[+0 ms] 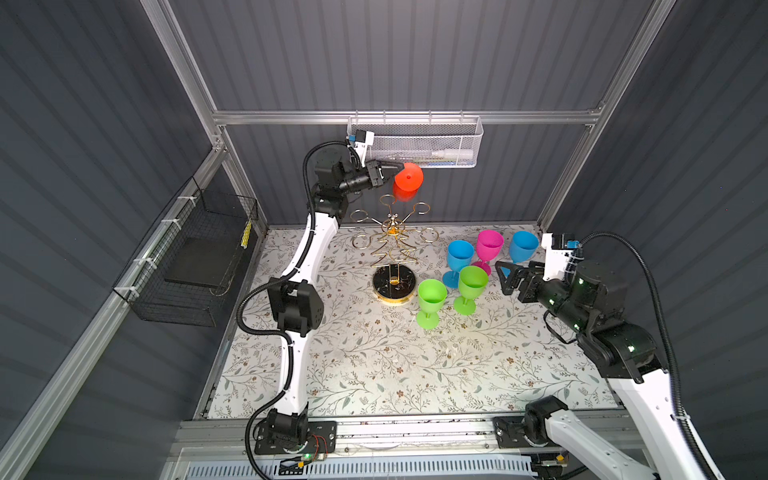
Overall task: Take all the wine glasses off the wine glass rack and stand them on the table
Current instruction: 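Raise the red glass with the left gripper while the right gripper rises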
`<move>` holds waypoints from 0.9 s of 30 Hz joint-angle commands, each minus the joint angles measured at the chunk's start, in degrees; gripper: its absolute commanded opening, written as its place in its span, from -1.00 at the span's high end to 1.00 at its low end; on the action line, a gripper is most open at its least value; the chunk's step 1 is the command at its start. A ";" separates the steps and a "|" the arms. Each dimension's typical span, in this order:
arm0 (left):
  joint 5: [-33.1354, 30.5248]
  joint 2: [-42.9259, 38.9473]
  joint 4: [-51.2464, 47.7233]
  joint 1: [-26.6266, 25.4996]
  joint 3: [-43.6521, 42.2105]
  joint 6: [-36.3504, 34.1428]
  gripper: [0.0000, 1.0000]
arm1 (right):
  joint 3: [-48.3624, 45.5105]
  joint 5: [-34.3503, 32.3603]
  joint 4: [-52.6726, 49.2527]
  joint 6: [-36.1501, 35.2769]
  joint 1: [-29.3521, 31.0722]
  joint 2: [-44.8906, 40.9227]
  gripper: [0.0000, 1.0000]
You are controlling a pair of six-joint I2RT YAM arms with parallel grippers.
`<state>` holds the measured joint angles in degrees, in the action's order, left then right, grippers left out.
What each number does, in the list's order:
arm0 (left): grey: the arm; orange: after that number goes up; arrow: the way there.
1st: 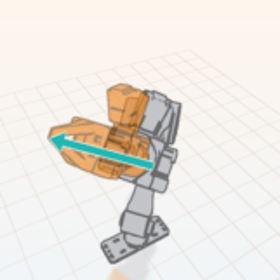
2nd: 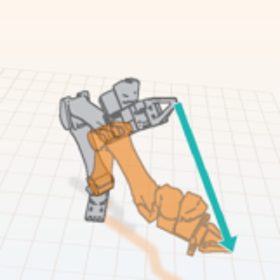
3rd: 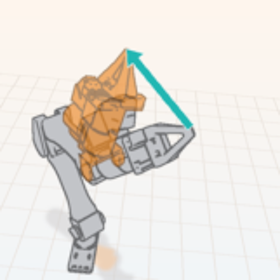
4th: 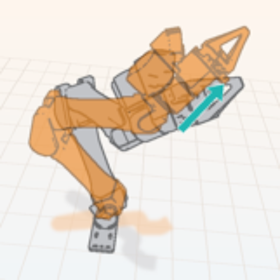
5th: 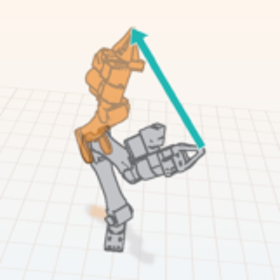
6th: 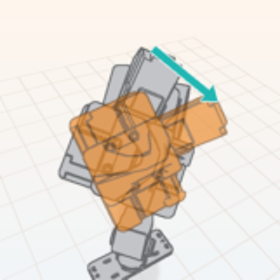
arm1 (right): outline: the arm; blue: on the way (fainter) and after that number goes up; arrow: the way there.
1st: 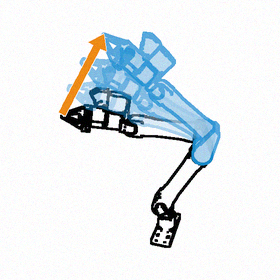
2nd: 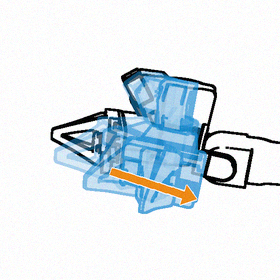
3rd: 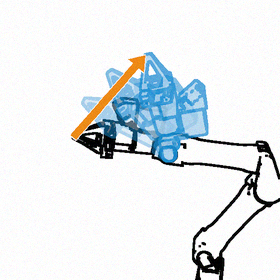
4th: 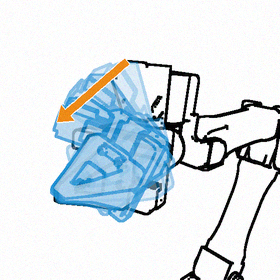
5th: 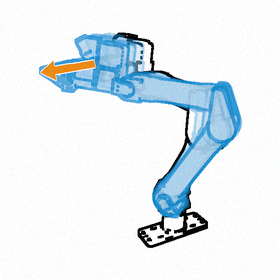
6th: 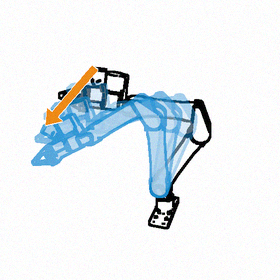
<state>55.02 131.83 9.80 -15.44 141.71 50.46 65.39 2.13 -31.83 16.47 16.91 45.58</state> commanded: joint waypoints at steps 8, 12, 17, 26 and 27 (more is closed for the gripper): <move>0.14 0.01 11.03 0.06 2.36 7.92 1.00 | 1.74 -0.88 -0.08 -0.90 0.14 0.38 -0.97; 0.63 -0.05 15.75 -0.03 2.43 12.82 1.00 | 1.65 -0.84 0.68 -1.33 0.15 0.78 -0.97; 1.31 -0.97 20.23 -0.05 2.61 18.53 1.00 | 1.15 0.55 5.25 -3.11 0.14 1.94 -0.97; 2.80 -4.77 24.31 -0.03 1.01 25.74 1.00 | 0.71 7.78 20.00 -8.92 0.23 5.87 -0.97; 2.92 -5.06 25.05 -0.03 0.58 26.85 1.00 | 0.64 8.69 21.45 -9.45 0.23 6.33 -0.97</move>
<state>56.25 131.22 29.61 -15.40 142.15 72.88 65.41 6.90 -17.76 10.04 16.91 50.98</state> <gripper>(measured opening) 0.053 0.987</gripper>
